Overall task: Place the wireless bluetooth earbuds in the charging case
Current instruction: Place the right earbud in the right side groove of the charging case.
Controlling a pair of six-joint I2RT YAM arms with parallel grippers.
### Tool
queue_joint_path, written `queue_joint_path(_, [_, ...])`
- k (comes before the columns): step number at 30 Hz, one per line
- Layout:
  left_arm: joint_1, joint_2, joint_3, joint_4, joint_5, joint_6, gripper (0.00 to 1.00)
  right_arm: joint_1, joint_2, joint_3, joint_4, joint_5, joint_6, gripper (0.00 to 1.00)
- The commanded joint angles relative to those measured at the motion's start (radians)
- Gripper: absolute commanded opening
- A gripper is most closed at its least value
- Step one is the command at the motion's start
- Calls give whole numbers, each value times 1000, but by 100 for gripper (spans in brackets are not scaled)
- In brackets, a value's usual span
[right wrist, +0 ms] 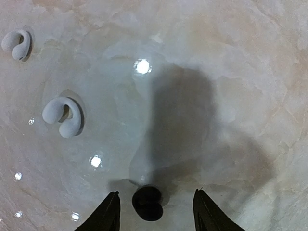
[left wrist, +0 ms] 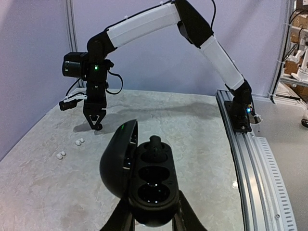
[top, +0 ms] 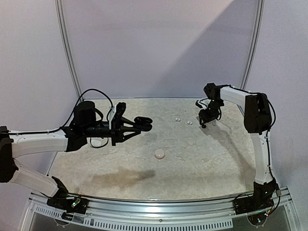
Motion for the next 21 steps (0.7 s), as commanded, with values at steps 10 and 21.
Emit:
queue_joint_path(10, [2, 6, 13, 14, 8, 25, 0, 33, 34, -22, 23, 78, -3, 39])
queue_joint_path(21, [2, -4, 6, 11, 9, 39, 0, 45, 28, -61, 18, 37, 11, 18])
